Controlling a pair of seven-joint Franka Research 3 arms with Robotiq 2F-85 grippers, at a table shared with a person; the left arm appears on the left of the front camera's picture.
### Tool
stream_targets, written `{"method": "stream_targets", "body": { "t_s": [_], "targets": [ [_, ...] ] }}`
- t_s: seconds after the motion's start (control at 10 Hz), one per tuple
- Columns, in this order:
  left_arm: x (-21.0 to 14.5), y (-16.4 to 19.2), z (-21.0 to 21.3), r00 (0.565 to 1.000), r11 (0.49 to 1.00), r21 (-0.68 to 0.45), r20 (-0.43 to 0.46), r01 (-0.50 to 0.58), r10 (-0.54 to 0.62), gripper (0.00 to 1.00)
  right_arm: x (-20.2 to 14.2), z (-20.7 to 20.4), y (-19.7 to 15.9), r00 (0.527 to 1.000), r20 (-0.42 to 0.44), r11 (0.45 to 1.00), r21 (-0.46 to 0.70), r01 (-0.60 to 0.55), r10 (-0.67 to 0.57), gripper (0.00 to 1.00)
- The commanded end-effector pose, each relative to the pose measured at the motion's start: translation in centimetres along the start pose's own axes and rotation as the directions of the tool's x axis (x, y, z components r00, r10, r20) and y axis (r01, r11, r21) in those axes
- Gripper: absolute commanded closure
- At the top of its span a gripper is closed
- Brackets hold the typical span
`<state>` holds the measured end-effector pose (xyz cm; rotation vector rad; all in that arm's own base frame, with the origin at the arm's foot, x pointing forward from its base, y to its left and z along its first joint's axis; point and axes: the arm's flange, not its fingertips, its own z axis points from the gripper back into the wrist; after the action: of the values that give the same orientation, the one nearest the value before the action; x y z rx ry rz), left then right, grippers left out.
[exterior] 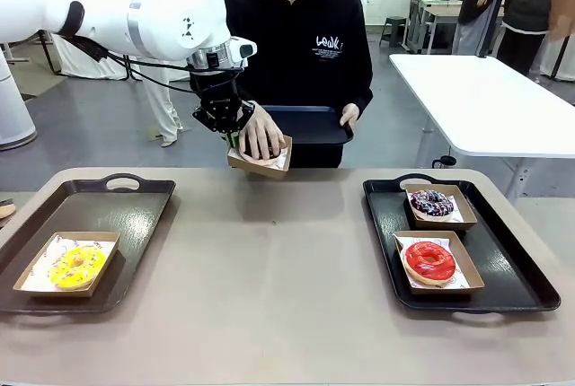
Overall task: Individually package the donuts and arrange them on the tray.
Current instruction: Place the picked Paper togo box on the Handle tray.
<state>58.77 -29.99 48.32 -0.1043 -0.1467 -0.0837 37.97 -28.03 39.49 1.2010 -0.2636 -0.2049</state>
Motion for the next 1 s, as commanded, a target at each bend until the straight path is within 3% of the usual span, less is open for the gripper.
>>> {"method": "stream_targets", "body": {
  "t_s": [0.0,0.6,0.7,0.9],
  "targets": [
    [0.0,0.0,0.0,1.000,1.000,0.000,0.001,0.003,-0.003,1.00,-0.2,0.1,-0.1,1.000,-0.003,1.000,0.010,0.004,-0.003,0.00],
    [0.0,0.0,0.0,1.000,1.000,0.000,0.000,0.000,0.000,0.99,-0.2,0.1,-0.1,1.000,-0.003,1.000,0.010,0.004,-0.003,0.00],
    [-2.0,1.9,1.8,1.000,1.000,-0.028,0.026,0.014,-0.014,0.99,-0.2,0.1,-0.1,1.000,-0.003,1.000,0.010,0.004,-0.003,0.00],
    [-4.7,6.7,5.4,1.000,1.000,0.029,-0.021,0.011,-0.011,0.99,-0.2,0.1,-0.1,1.000,-0.003,1.000,0.010,0.004,-0.003,0.00]
  ]
}}
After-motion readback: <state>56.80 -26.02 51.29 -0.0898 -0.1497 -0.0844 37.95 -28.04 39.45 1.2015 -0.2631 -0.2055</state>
